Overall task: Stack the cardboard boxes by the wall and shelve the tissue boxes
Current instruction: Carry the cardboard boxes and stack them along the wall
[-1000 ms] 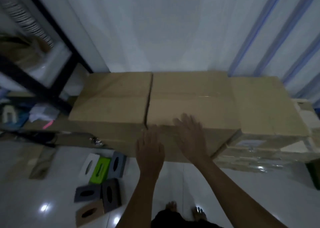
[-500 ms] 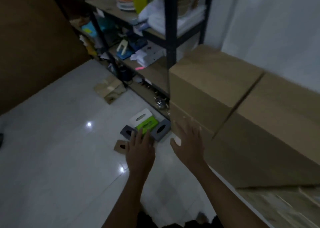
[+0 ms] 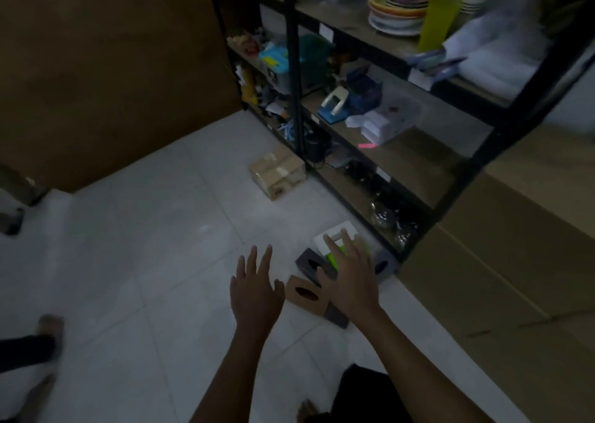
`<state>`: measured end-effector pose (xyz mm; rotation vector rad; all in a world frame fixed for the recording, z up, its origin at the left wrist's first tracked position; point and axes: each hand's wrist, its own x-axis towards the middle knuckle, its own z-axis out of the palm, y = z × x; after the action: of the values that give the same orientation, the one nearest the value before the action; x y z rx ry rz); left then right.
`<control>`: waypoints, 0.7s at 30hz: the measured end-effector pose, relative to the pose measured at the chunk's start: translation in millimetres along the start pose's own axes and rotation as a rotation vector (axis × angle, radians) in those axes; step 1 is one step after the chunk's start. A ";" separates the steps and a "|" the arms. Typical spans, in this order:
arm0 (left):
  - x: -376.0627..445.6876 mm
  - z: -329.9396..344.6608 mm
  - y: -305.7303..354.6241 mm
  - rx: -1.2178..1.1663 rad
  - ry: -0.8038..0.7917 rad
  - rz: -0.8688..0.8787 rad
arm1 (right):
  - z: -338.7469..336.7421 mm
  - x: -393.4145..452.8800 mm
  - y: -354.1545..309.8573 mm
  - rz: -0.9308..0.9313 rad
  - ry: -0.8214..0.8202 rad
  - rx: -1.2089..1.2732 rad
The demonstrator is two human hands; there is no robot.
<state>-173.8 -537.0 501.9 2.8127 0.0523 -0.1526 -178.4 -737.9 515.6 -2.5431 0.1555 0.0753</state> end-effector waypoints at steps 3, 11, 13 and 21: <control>46.8 -19.7 -33.3 -0.040 -0.009 0.001 | 22.5 38.8 -34.2 0.010 -0.022 0.013; 190.7 -62.0 -105.7 -0.062 -0.046 -0.029 | 78.3 173.3 -107.7 0.122 -0.095 0.307; 236.6 -73.3 -122.5 -0.042 -0.065 -0.038 | 98.4 214.9 -129.8 0.146 -0.118 0.383; 412.0 -91.9 -166.8 0.068 -0.189 0.036 | 138.6 368.6 -179.5 0.281 -0.098 0.477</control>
<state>235.8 -341.8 490.0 2.8499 -0.0476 -0.4186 207.3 -547.5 468.0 -2.0246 0.4374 0.2412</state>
